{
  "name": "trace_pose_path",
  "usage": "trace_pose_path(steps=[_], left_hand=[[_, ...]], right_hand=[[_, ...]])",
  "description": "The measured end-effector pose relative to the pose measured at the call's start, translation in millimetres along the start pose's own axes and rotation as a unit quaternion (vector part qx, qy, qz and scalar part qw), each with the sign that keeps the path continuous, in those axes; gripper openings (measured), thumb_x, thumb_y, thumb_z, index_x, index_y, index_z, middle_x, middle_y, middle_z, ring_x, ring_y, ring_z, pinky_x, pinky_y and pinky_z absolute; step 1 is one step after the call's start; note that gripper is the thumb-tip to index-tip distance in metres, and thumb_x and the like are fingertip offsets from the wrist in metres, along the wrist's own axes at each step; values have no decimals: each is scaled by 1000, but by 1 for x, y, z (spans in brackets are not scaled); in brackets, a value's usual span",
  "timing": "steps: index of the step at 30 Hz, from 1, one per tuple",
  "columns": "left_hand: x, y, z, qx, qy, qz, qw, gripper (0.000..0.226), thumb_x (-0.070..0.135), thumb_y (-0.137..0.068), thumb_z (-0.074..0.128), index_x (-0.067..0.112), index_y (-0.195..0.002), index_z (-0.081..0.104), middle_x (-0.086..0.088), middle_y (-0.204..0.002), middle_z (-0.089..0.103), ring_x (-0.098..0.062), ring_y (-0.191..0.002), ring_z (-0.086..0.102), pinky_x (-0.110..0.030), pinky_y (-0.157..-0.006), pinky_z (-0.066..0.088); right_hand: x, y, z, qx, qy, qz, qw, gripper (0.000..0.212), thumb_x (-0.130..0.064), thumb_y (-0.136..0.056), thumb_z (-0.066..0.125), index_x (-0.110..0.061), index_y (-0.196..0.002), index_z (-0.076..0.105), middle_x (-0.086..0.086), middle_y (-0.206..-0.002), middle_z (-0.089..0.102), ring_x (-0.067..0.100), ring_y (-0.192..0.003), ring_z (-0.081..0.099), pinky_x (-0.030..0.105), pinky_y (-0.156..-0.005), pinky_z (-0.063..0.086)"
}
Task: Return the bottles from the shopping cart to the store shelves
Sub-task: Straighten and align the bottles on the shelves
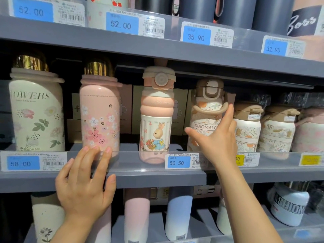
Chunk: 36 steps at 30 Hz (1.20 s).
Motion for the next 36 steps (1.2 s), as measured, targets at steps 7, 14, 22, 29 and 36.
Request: trace_pose_path(steps=[7, 14, 22, 29, 36], left_hand=[[0, 0, 1, 1, -3, 3, 1000, 44, 30, -93, 40, 10, -129, 55, -16, -129, 51, -33, -119, 50, -47, -87, 39], [0, 1, 1, 12, -9, -1, 1000, 44, 30, -93, 39, 11, -129, 57, -15, -128, 52, -33, -119, 50, -47, -88, 40], [0, -1, 0, -4, -3, -6, 1000, 43, 30, -95, 38, 9, -128, 57, -16, -129, 51, -33, -120, 50, -47, -88, 40], [7, -7, -6, -41, 20, -66, 997, 41, 27, -96, 38, 10, -129, 56, -21, -132, 53, -35, -123, 47, -51, -97, 36], [116, -36, -3, -97, 120, -15, 988, 48, 35, -93, 40, 20, -138, 43, -11, -144, 40, -27, -135, 36, -49, -114, 15]], right_hand=[[-2, 0, -1, 20, -1, 1, 1000, 125, -41, -69, 82, -28, -152, -10, 12, -148, 28, 33, -131, 38, 42, -97, 39], [-6, 7, -5, 11, -19, -38, 999, 117, -39, -73, 80, -32, -152, -6, 11, -148, 33, 32, -127, 42, 40, -99, 38], [-7, 6, -2, -6, -23, -55, 998, 116, -45, -72, 80, -28, -152, -2, 12, -138, 38, 32, -122, 45, 39, -97, 39], [-5, 7, -2, 4, -36, -68, 997, 117, -49, -68, 80, -30, -151, 0, 9, -134, 39, 31, -120, 46, 40, -96, 42], [0, 5, -11, -22, -67, -109, 992, 121, -54, -67, 79, -33, -151, -5, 6, -133, 25, 24, -119, 40, 31, -94, 39]])
Point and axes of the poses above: each hand's wrist, its own y-axis away from the middle knuckle, its own z-axis out of the palm, x = y × z, the point moved 4 cm from there along -y, towards the middle knuckle
